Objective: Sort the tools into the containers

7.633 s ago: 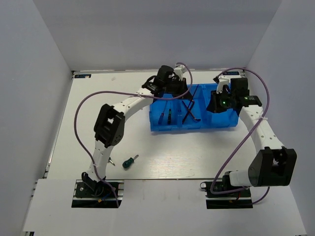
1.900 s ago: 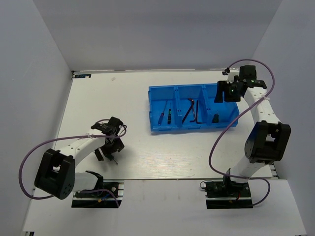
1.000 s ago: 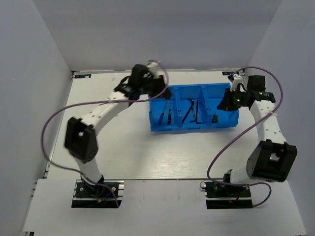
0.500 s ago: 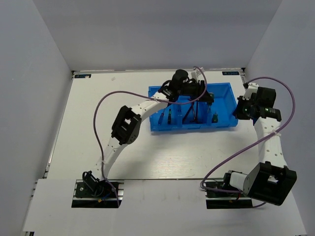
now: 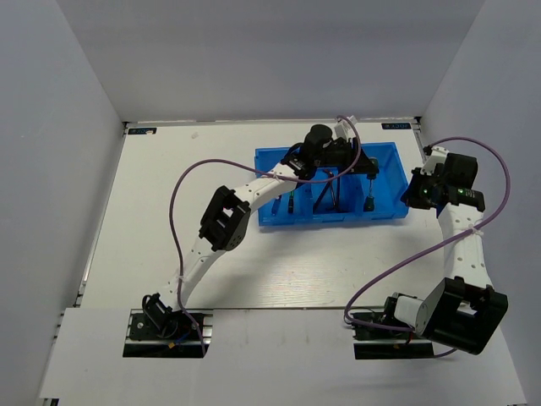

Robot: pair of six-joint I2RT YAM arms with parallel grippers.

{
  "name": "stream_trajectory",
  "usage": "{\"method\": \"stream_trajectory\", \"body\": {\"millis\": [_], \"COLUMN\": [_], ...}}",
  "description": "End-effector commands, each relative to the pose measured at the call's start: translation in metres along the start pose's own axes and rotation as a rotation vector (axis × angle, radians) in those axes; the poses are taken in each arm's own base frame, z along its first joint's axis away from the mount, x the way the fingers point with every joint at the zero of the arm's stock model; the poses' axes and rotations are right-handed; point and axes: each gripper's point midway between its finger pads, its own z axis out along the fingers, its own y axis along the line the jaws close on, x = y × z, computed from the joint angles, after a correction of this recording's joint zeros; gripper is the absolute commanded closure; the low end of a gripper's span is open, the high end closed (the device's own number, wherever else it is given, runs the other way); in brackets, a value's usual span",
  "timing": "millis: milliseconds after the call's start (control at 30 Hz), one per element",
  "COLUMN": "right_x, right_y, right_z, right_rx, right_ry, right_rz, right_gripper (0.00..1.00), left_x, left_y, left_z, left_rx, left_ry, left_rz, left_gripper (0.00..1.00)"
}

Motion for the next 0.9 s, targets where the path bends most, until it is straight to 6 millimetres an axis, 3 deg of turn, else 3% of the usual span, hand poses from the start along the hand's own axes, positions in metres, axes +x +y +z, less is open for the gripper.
{"method": "stream_trajectory", "body": {"millis": [0,67,133,333,467,667,700,800,833,867], "right_x": [-0.009,-0.008,-0.007,-0.008,-0.008,-0.004,-0.003,-0.002,-0.002,-0.002], "right_y": [0.007,0.009,0.01,0.014,0.015,0.019,0.021,0.033,0.037,0.046], "right_z": [-0.006,-0.006,-0.006,-0.007,-0.007,-0.008,-0.008,-0.011,-0.012,-0.013], "right_rx": [-0.035,-0.042,-0.051,-0.073,-0.078,-0.104,-0.117,-0.192,-0.217,-0.271], "right_ry": [-0.051,-0.045,-0.041,-0.041,-0.041,-0.029,-0.025,-0.018,-0.015,-0.022], "right_rz": [0.013,0.016,0.023,0.028,0.03,0.027,0.015,-0.012,-0.021,-0.055], "right_gripper": [0.99,0.98,0.98,0.96,0.94,0.88,0.86,0.69,0.62,0.48], "left_x": [-0.03,-0.034,-0.043,-0.032,-0.03,-0.036,-0.045,-0.062,-0.079,-0.079], "left_y": [-0.004,0.004,0.005,0.022,0.019,0.013,-0.001,-0.019,-0.038,-0.036], "left_z": [0.002,0.001,-0.001,0.004,0.004,0.0,-0.004,-0.017,-0.037,-0.047], "left_rx": [-0.104,-0.15,-0.184,-0.206,-0.191,-0.203,-0.188,-0.223,-0.247,-0.297], "left_ry": [-0.11,-0.129,-0.16,-0.137,-0.121,-0.13,-0.145,-0.162,-0.176,-0.165], "left_rz": [0.037,0.039,0.057,0.039,0.038,0.065,0.089,0.167,0.197,0.259], "left_gripper": [0.71,0.69,0.6,0.42,0.33,0.32,0.32,0.32,0.34,0.34]}}
